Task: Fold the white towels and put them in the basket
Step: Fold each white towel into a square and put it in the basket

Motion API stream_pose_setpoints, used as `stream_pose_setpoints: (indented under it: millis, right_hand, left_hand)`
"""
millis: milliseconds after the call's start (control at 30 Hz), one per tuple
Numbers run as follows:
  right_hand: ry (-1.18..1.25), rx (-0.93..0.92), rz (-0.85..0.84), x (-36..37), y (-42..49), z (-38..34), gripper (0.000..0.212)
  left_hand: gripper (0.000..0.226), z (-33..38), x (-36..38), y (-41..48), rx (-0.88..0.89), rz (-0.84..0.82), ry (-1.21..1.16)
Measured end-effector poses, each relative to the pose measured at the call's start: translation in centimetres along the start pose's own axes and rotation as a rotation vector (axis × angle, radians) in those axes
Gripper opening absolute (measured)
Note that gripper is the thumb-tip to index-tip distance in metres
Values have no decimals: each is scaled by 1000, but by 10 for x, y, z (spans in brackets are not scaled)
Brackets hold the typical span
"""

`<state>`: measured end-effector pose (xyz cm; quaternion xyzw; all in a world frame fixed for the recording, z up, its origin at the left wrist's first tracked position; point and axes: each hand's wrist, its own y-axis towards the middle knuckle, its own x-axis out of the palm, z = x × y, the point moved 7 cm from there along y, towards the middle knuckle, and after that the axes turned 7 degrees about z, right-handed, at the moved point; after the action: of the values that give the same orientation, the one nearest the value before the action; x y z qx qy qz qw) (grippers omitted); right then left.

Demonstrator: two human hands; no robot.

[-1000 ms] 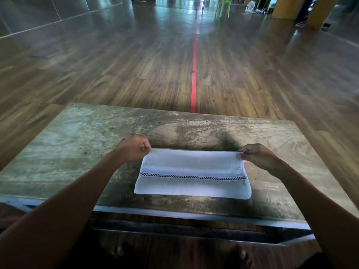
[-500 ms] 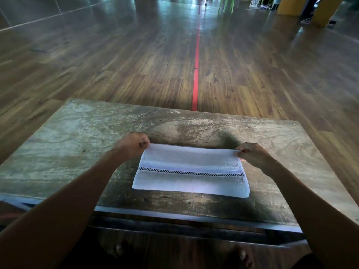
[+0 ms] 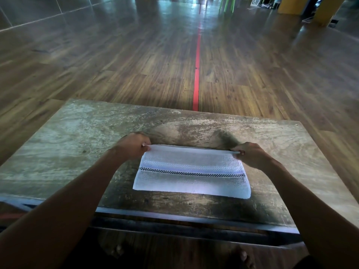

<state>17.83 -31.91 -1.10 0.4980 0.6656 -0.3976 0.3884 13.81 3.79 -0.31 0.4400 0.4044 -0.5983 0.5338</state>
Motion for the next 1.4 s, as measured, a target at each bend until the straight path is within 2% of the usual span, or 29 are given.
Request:
stream_pose_setpoints:
  millis: [67,133,200,400,500,600,700,767,833,900,1033,1067,1133,1167,1233,1267,1333,1400]
  right_hand:
    - [-25,-12,-11,-1,2,-2,17]
    - [-63,-23,-25,-4,1,-4,4]
    - [-61,-27,-52,-8,-1,-4,15]
    - [95,-28,-87,-41,-20,-6,10]
    - [210,-65,-72,-60,-37,-10,9]
    - [315,-124,5,-88,-58,-16,13]
    - [314,-189,144,-117,-75,-21,18]
    - [305,-215,250,-135,-85,-22,23]
    - [317,-225,296,-150,-95,-24,24]
    - [398,-252,263,-159,-106,-32,19]
    - [476,-289,124,-157,-115,-42,10]
    - [481,-287,74,-153,-115,-42,11]
    - [449,-262,-17,-142,-109,-36,38]
    - [435,-241,-56,-138,-105,-34,42]
    - [394,-229,-92,-130,-97,-34,18]
    - [373,-234,-86,-128,-91,-34,13]
    - [318,-229,18,-127,-76,-32,18]
    - [263,-241,235,-133,-62,-34,17]
  left_hand:
    - [19,0,-1,0,2,3,-8]
    - [16,-1,-2,-1,13,-8,-32]
    - [9,-1,-7,-2,32,-28,-112]
    - [8,8,-37,-13,116,-59,-225]
    - [8,9,-55,-23,98,-62,-264]
    - [15,11,-79,-34,111,50,-343]
    - [24,31,-107,-48,207,187,-419]
    - [15,42,-126,-57,236,269,-480]
    - [18,47,-143,-65,263,320,-536]
    - [18,48,-152,-70,277,284,-596]
    - [18,38,-147,-75,266,60,-669]
    - [29,33,-143,-75,259,5,-670]
    - [52,24,-134,-74,211,-75,-660]
    - [56,22,-130,-74,183,-89,-663]
    - [55,20,-124,-69,153,-110,-652]
    - [45,20,-122,-64,154,-80,-636]
    - [18,19,-122,-50,183,59,-568]
    - [13,15,-127,-37,186,306,-415]
